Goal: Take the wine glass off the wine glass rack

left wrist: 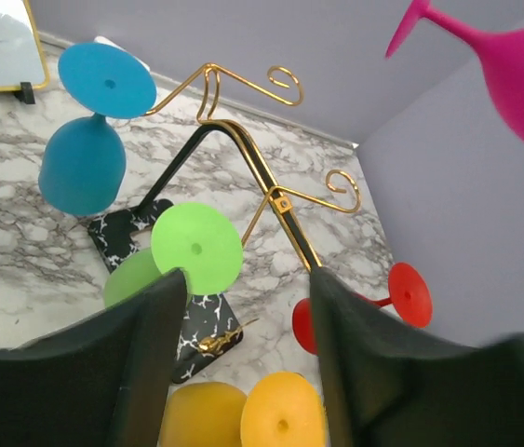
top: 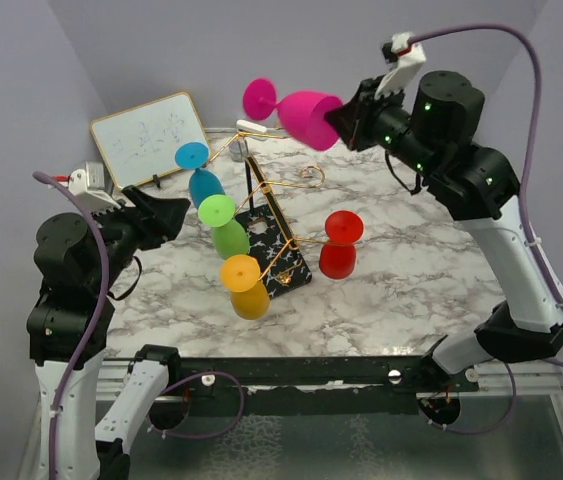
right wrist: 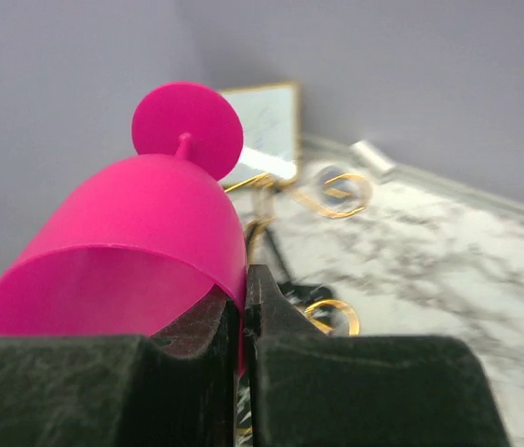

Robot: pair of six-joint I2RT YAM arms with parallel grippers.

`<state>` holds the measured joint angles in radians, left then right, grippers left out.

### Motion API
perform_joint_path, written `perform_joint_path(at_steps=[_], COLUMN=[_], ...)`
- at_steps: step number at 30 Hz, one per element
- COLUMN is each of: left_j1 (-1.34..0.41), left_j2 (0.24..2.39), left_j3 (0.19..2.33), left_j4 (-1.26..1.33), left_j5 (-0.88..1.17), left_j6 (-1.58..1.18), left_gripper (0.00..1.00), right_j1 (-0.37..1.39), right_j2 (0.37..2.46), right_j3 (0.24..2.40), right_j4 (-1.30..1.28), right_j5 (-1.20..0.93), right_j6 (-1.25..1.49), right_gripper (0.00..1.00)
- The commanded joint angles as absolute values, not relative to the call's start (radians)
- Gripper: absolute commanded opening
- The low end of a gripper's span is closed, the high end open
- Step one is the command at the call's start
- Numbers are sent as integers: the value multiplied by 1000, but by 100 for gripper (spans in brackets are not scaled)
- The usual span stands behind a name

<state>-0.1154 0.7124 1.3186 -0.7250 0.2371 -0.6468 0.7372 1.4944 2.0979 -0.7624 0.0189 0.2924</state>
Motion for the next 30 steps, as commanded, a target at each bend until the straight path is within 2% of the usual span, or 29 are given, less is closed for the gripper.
perform_joint_path(at_steps=[1, 4, 5, 9, 12, 14, 19, 30], left_j1=[-117, -117, -118, -118, -118, -118, -121, -124], left_j2=[643, 614, 607, 586, 574, 568, 558, 529], left_j3=[1294, 1273, 1268, 1258, 1258, 1254, 1211, 1136], left_j4=[-681, -692, -701, -738, -767, -781, -770, -785], left_j5=[190, 191, 191, 191, 180, 167, 178, 167], left_j6=[-674, -682, -684, -680, -668, -659, -663, -662], left_gripper=[40, 2, 0, 0, 0, 0, 0, 0], right_j1=[586, 365, 305, 85, -23, -39, -46, -61], right_j2=[1553, 1676, 1723, 1859, 1983, 2025, 1923, 1974], right_j3=[2206, 2333, 2367, 2357, 2430, 2453, 2219, 2099], right_j4=[-763, -844, -878, -964, -1153, -1239, -1161, -1158], right_j5=[312, 231, 204, 62, -7, 0, 109, 120], right_j6=[197, 203, 213, 297, 423, 456, 412, 318], right_gripper=[2, 2, 2, 2, 1, 1, 1, 1])
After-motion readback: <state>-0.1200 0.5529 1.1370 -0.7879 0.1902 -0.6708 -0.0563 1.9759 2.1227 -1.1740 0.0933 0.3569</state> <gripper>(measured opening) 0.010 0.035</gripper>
